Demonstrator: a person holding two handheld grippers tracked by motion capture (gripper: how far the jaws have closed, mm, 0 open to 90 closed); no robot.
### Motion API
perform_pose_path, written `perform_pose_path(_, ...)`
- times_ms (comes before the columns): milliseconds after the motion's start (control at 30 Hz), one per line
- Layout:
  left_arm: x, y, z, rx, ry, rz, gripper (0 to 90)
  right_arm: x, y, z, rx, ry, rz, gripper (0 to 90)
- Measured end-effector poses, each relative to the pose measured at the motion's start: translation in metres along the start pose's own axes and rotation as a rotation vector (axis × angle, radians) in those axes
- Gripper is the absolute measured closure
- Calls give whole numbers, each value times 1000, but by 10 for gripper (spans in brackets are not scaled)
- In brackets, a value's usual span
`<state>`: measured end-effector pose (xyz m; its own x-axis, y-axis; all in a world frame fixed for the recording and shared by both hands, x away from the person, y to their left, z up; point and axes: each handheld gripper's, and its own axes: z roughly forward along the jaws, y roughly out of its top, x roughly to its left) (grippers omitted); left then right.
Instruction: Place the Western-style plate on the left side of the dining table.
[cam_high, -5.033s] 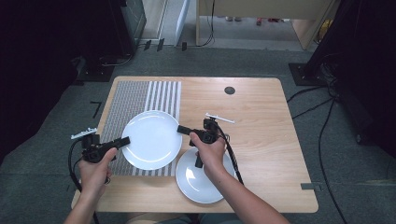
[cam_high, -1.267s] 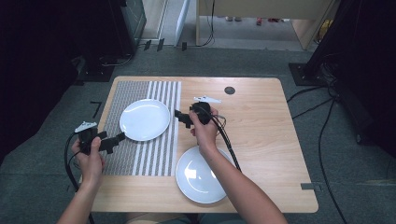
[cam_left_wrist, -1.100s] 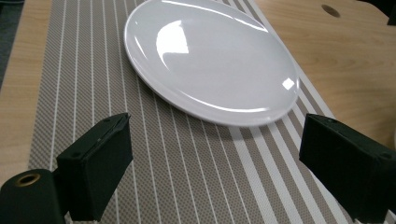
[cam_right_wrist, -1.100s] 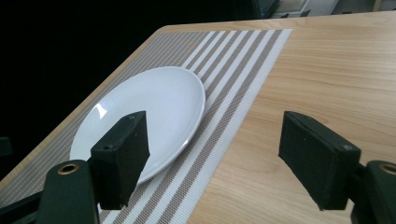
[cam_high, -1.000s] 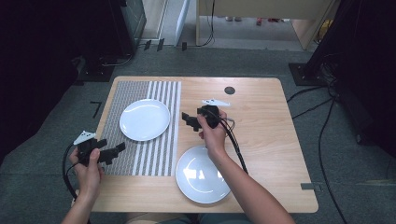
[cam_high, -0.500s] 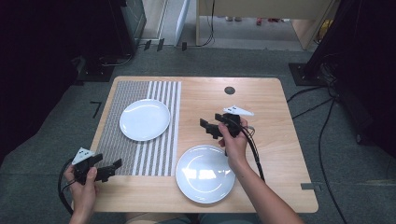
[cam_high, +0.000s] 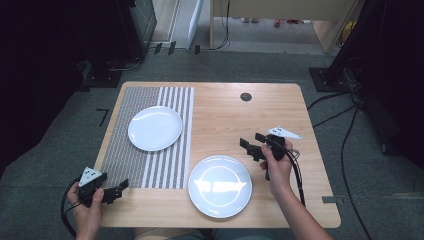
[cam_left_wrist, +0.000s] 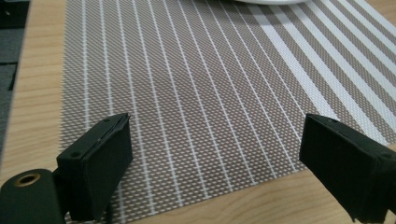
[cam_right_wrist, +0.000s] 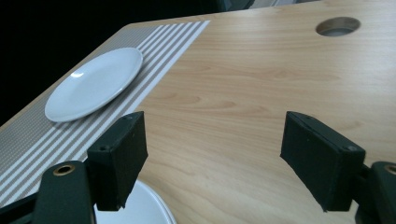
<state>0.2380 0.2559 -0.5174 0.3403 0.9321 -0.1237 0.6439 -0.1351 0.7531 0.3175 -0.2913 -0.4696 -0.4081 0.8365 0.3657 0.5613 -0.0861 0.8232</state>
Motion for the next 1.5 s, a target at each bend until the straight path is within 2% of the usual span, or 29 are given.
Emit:
perform_pose_path(133, -3, -1, -1, 2, 3, 15, 96, -9, -5, -13, 1, -10, -1, 225)
perform_pose_path(167, -4, -1, 0, 7, 4, 19, 97, -17, -9, -23, -1, -19, 9, 224)
perform_pose_path(233, -4, -1, 0, 10, 7, 22, 97, -22, -12, -30, -3, -28, 17, 223)
perform_pose_path(300, -8, 0, 2, 22, 37, 50, 97, -28, -16, -38, -5, -36, 27, 221)
perform_pose_path(333, -8, 0, 2, 22, 37, 50, 97, -28, -16, -38, -5, -36, 27, 221)
perform_pose_path(367, -12, 0, 3, 37, 64, 79, 97, -34, -20, -48, -10, -45, 32, 218)
perform_pose_path(400, -12, 0, 3, 37, 64, 79, 97, -36, -21, -51, -11, -48, 34, 216)
perform_pose_path(433, -14, 0, 4, 44, 82, 97, 96, -39, -22, -55, -14, -55, 35, 216)
perform_pose_path(800, -14, 0, 4, 45, 80, 96, 97, -66, -39, -91, -19, -111, 32, 208)
perform_pose_path(1367, -14, 0, 4, 45, 79, 95, 97, -92, -61, -120, 4, -185, 50, 206)
perform_pose_path(1500, -14, 0, 4, 45, 79, 95, 97, -98, -71, -128, 21, -205, 57, 205)
